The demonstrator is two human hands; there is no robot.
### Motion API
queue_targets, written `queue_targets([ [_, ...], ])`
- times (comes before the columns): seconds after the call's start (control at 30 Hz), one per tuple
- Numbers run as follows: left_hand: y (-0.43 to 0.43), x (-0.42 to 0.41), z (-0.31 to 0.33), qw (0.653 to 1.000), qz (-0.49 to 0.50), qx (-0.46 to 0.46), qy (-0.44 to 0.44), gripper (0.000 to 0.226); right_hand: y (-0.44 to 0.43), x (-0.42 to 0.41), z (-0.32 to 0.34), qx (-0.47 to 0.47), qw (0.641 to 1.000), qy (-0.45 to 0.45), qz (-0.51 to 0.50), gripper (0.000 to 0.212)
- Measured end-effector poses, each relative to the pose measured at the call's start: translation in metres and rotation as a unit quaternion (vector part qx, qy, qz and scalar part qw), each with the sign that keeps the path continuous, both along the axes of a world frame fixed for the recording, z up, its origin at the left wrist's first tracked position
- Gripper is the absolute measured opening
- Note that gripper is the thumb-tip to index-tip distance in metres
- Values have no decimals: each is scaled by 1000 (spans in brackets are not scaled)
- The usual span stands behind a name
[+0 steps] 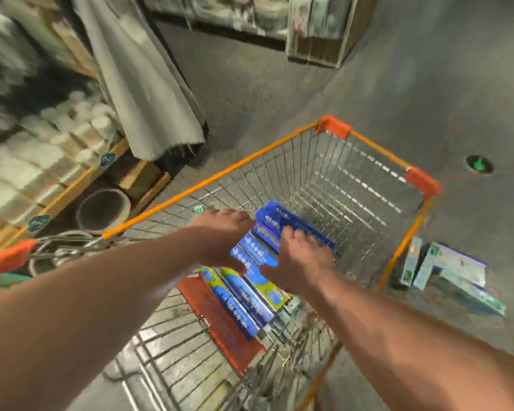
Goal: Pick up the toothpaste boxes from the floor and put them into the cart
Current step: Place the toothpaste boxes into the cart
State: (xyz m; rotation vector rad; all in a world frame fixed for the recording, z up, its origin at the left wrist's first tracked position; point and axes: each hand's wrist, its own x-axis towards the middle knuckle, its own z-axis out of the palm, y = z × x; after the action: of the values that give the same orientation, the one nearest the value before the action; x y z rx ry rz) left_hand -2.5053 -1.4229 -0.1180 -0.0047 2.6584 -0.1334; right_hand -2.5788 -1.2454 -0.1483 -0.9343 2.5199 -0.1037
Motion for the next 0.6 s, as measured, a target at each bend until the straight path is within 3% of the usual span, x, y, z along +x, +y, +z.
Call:
queue_targets([
  [0.1, 18, 13, 54, 999, 27, -7, 26, 102, 15, -2, 55, -12, 999, 25, 35, 71],
  [0.37, 73, 54, 193, 990, 53, -12, 133, 93, 90, 28, 212, -66, 993, 93, 40, 86],
  [0.6, 148, 79, 262, 981, 7, 5, 192, 88, 195, 67, 300, -85, 988, 124, 36, 86],
])
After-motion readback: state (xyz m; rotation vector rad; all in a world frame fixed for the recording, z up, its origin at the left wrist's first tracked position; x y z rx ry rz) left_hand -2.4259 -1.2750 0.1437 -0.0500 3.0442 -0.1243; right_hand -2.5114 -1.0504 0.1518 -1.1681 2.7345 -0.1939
